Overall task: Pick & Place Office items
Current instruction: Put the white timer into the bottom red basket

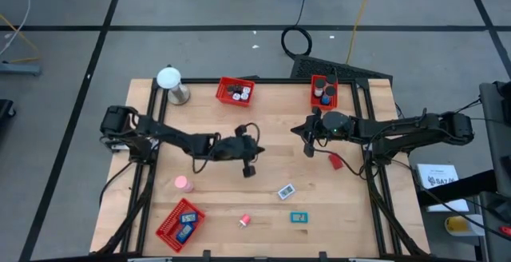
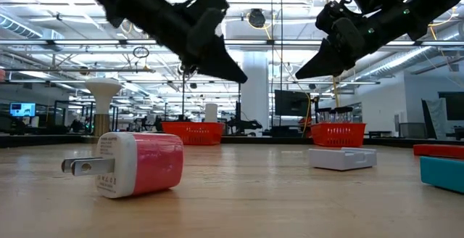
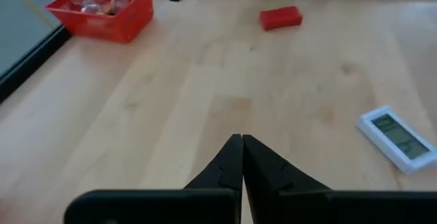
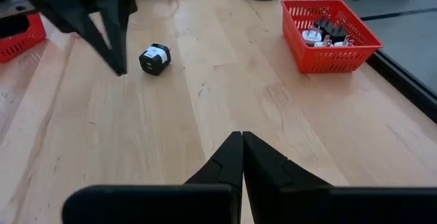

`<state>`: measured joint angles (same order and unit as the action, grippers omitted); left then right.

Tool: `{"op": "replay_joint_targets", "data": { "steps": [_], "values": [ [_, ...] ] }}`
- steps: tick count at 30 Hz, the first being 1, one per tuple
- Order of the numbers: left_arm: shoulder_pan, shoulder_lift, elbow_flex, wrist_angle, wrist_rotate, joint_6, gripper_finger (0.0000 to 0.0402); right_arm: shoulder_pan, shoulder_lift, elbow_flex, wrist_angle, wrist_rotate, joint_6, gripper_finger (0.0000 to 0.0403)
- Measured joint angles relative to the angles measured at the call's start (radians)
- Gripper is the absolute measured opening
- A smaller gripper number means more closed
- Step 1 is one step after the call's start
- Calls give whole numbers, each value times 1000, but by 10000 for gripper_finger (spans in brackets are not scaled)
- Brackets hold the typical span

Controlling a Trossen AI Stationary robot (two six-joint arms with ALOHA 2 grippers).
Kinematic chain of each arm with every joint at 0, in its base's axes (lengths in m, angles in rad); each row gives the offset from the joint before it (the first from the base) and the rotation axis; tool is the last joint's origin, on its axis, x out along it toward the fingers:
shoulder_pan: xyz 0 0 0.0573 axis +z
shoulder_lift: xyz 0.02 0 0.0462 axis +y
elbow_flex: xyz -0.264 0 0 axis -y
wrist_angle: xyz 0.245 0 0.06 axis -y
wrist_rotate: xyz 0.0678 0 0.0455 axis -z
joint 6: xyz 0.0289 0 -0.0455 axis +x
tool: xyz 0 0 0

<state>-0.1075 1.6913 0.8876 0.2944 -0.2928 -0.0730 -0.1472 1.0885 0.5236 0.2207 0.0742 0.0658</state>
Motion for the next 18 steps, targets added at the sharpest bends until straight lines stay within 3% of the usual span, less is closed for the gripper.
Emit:
{"op": "replay_joint_targets", "data": {
  "steps": [9,13,18],
  "values": [
    [-19,1,-243,419,3,-82,8,73,0,0,36,3,-33,2],
    [-19,1,-277,455,4,-95,21,126,0,2,49,29,-37,2],
    [-19,1,-276,460,5,-54,25,227,0,28,-31,169,18,10]
  ]
}}
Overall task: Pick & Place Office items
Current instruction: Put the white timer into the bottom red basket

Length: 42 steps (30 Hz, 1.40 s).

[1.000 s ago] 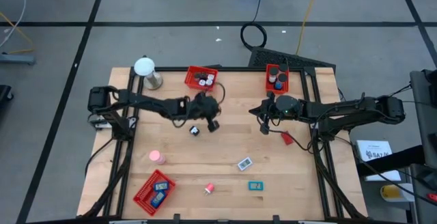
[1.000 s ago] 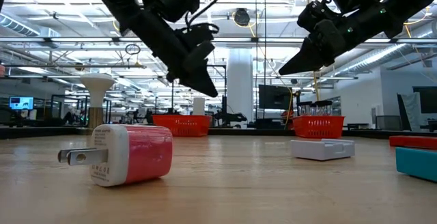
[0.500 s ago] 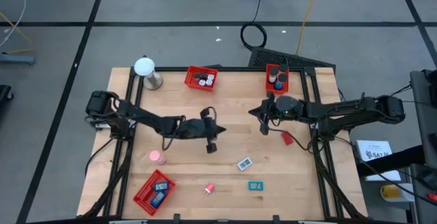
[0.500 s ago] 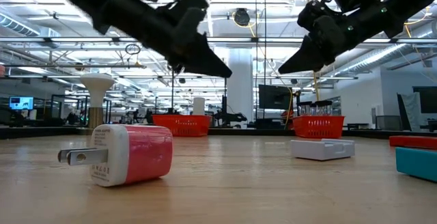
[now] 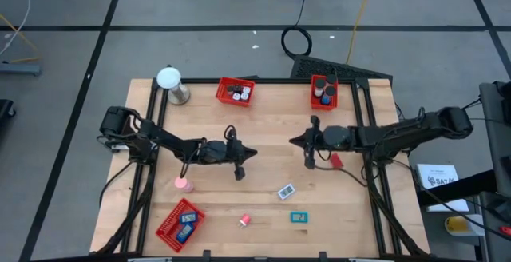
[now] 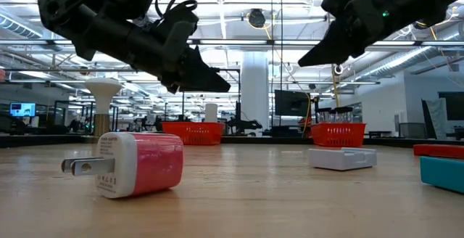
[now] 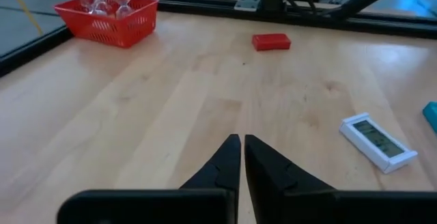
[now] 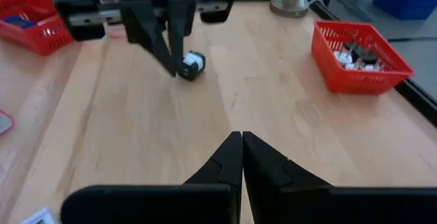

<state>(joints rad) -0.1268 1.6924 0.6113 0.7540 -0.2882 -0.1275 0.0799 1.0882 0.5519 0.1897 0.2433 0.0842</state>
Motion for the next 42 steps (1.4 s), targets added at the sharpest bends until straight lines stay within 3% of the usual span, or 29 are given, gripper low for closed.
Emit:
{"op": "replay_joint_targets", "data": {
  "steps": [4,10,16,20,30,42],
  "values": [
    [1,0,0,0,0,25,26,88,0,15,-96,23,87,45],
    [1,0,0,0,0,19,26,239,25,16,-190,22,208,127],
    [0,0,0,-1,2,14,26,354,142,16,-153,2,178,203],
    [0,0,0,-1,2,10,26,369,247,16,-82,-105,125,231],
    [0,0,0,0,2,-18,26,327,430,16,114,-160,-40,230],
    [0,0,0,5,2,-39,26,279,554,17,221,-259,-53,215]
  ]
}}
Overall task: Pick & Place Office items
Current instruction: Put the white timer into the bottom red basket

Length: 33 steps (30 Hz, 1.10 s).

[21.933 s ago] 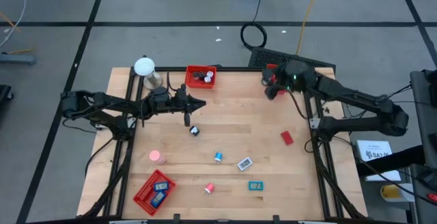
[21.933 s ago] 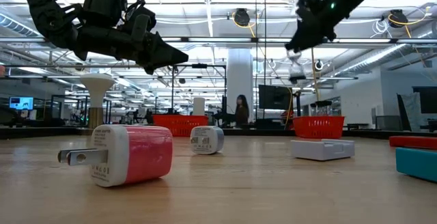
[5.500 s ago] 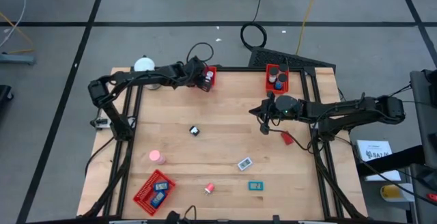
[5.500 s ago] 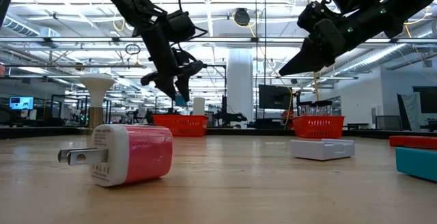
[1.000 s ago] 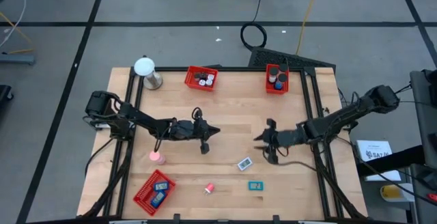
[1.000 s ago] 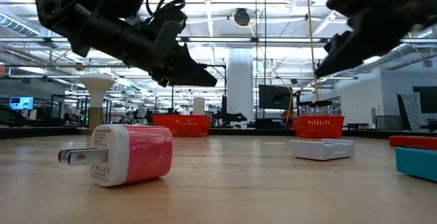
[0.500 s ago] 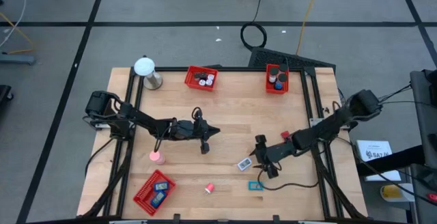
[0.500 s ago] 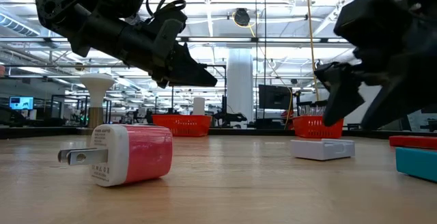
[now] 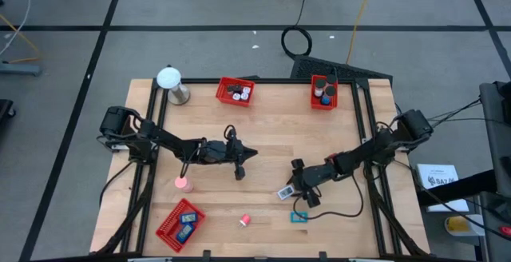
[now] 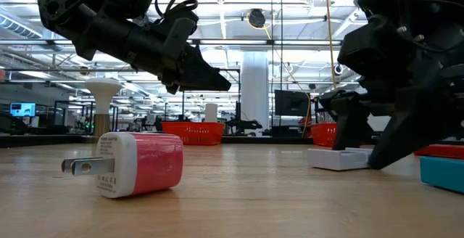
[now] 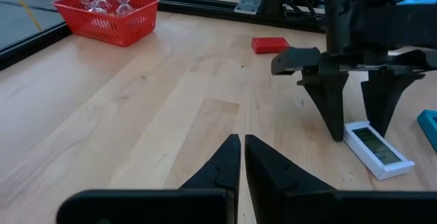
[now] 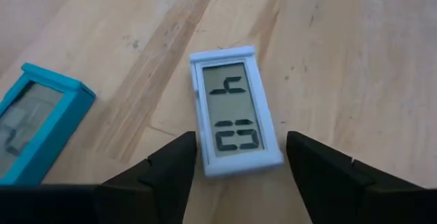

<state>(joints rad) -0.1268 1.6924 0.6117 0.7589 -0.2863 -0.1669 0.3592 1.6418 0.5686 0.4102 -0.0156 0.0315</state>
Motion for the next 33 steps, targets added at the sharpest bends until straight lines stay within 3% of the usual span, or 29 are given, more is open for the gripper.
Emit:
{"op": "replay_joint_targets", "data": {
  "steps": [7,13,19,23,27,33],
  "values": [
    [0,0,0,1,0,-37,26,0,11,1,6,15,40,152],
    [16,-20,1,-11,54,-128,26,-13,-43,-2,-19,19,122,150],
    [-4,-72,2,-98,103,-166,29,-46,-81,-1,57,194,206,154],
    [-44,-87,2,-130,108,-165,61,-71,-82,-1,172,236,215,151],
    [-83,-132,1,-156,104,-67,109,-94,-82,-1,289,263,203,152],
    [-123,-193,2,-138,2,37,166,-111,-82,-1,425,254,185,154]
  ]
}}
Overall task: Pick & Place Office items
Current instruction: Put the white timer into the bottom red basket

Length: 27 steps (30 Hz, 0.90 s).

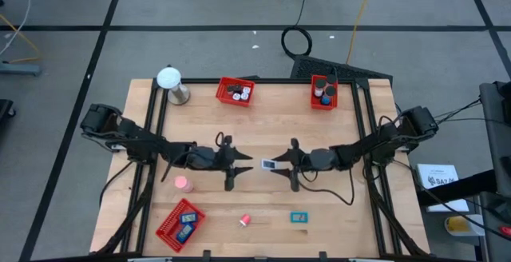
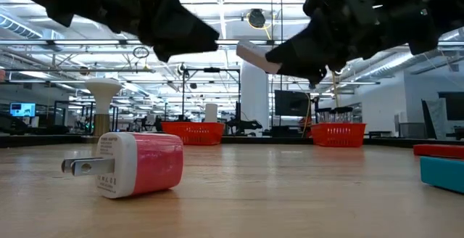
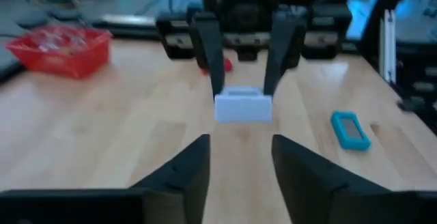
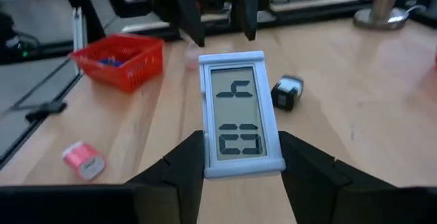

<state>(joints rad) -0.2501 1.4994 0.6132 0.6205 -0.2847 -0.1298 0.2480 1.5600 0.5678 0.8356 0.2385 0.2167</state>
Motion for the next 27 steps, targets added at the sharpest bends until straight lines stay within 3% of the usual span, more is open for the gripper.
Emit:
{"op": "replay_joint_targets", "data": {
  "steps": [6,13,19,27],
  "values": [
    [0,23,0,155,-14,24,229,-24,4,0,185,-12,-35,157],
    [3,84,-34,472,-13,99,275,-56,5,2,332,-114,-47,158],
    [22,165,6,562,9,51,287,-57,6,1,353,-136,-55,158],
    [19,218,71,630,62,103,272,-57,6,1,361,-139,-72,154]
  ]
}}
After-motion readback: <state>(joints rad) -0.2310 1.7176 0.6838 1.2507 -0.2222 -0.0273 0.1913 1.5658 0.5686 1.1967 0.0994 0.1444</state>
